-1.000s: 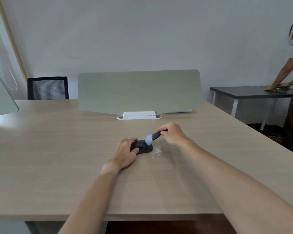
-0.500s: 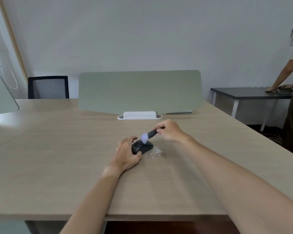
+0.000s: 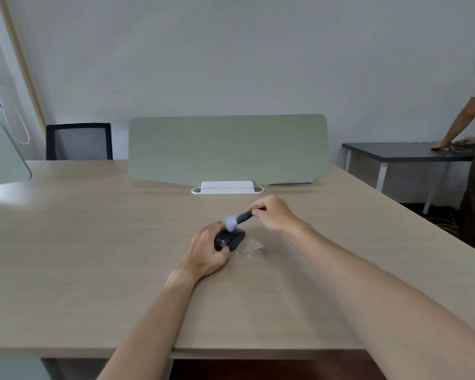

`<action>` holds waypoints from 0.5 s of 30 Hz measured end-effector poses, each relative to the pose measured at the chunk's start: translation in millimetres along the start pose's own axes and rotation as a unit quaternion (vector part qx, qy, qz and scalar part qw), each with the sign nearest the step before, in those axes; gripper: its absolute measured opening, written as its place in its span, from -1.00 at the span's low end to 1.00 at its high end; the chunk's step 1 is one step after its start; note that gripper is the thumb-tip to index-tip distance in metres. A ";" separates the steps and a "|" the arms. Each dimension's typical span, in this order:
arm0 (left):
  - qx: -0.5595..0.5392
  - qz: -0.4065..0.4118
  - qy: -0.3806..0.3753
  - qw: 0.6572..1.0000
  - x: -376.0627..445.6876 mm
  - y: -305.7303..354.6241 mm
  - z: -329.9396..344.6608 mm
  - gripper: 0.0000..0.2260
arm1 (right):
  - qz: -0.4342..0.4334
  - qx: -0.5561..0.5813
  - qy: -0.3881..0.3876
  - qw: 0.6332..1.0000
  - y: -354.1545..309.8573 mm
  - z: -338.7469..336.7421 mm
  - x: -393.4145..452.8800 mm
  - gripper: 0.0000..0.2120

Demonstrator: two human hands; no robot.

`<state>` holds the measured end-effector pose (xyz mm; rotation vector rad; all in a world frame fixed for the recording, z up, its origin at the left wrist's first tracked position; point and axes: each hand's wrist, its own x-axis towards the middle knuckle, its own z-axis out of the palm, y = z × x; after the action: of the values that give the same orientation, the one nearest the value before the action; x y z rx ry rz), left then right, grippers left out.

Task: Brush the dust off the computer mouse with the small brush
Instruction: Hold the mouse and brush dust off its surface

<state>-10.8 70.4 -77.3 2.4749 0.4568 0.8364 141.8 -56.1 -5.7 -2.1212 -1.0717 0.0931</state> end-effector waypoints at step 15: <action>0.010 -0.012 -0.007 1.000 -1.1 4.0 -2.5 -0.73 | -0.020 -0.022 -0.020 0.999 -7.1 -0.3 -4.5 -0.73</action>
<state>-12.6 67.5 -74.0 2.4881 0.4913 0.8071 134.3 -56.9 -2.1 -2.1454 -1.1487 0.0948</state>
